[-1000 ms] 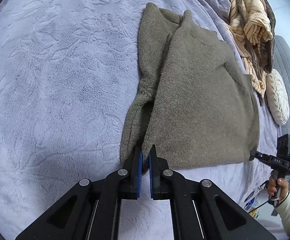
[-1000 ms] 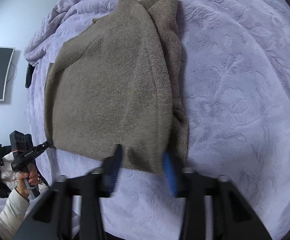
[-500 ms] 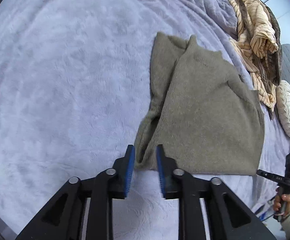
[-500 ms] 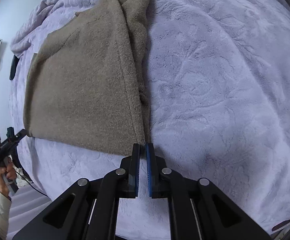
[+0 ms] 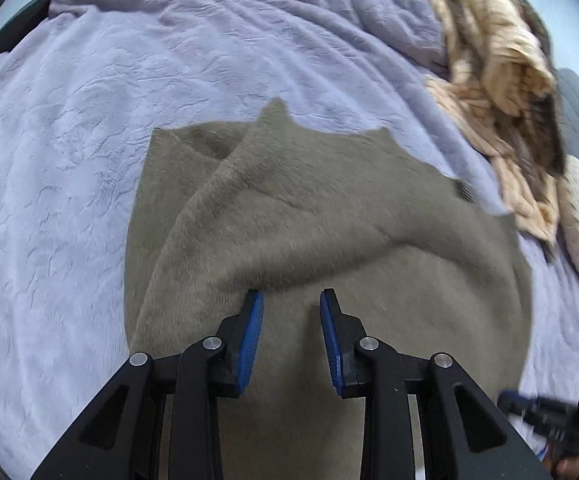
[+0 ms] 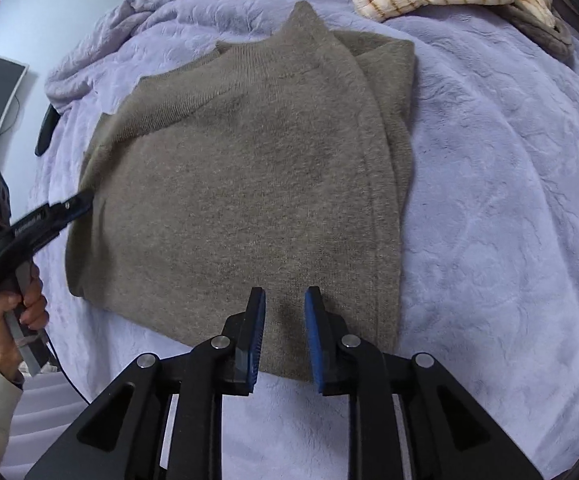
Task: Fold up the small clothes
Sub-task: 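Open both grippers and withdraw them from the folded sweater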
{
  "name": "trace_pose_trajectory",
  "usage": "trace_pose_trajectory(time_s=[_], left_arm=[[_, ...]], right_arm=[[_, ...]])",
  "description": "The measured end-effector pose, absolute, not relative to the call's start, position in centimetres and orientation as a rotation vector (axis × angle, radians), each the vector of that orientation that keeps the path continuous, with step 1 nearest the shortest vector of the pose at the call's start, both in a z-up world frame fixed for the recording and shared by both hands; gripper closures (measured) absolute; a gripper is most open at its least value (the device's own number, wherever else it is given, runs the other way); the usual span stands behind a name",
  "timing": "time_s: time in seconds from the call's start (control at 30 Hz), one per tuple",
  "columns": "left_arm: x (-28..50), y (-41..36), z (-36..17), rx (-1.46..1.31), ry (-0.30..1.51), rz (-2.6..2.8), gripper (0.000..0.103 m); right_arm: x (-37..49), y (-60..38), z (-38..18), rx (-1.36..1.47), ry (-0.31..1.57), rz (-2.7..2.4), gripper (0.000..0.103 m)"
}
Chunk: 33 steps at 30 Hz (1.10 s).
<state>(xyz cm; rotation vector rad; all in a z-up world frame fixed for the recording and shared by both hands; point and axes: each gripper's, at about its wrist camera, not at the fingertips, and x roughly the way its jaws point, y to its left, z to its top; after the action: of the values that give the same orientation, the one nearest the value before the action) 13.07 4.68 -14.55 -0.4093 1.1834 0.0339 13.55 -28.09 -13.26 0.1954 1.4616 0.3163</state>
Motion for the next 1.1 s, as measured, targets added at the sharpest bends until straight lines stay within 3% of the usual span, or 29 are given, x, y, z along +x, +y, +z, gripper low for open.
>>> trace_pose_trajectory(time_s=[0.13,0.3,0.47,0.63,0.83,0.9,0.97,1.1], left_arm=[[13.7,7.2,-15.0,-0.535,1.177,0.029,0.072],[11.9,8.4,-13.6,-0.423,1.182,0.089,0.072],[10.3,9.6,-12.9,-0.436,1.18,0.123,0.072],[12.2,5.8,-11.6,-0.395,1.14,0.035,0.072],[15.5,6.3,-14.2,-0.493,1.169,0.169,0.072],[15.2,6.9,-14.3,-0.532,1.177,0.174,0.068],[14.2,7.1,-13.5,-0.468,1.182,0.207,0.056],[10.9,7.1,-11.9,-0.393,1.216,0.189,0.055]], right_arm=[[13.0,-28.7,-16.0,0.211,1.524,0.291,0.081],[12.1,-30.3,-16.0,0.284,1.532,0.282,0.079],[11.3,-30.3,-15.1,0.268,1.53,0.296,0.053],[9.8,-29.7,-14.0,0.239,1.519,0.311,0.052],[7.9,-29.1,-13.2,0.265,1.525,0.334,0.052],[7.2,-29.2,-12.7,0.273,1.524,0.337,0.052],[6.6,-29.4,-12.2,0.281,1.516,0.335,0.051],[5.8,-30.3,-11.7,0.307,1.513,0.321,0.046]])
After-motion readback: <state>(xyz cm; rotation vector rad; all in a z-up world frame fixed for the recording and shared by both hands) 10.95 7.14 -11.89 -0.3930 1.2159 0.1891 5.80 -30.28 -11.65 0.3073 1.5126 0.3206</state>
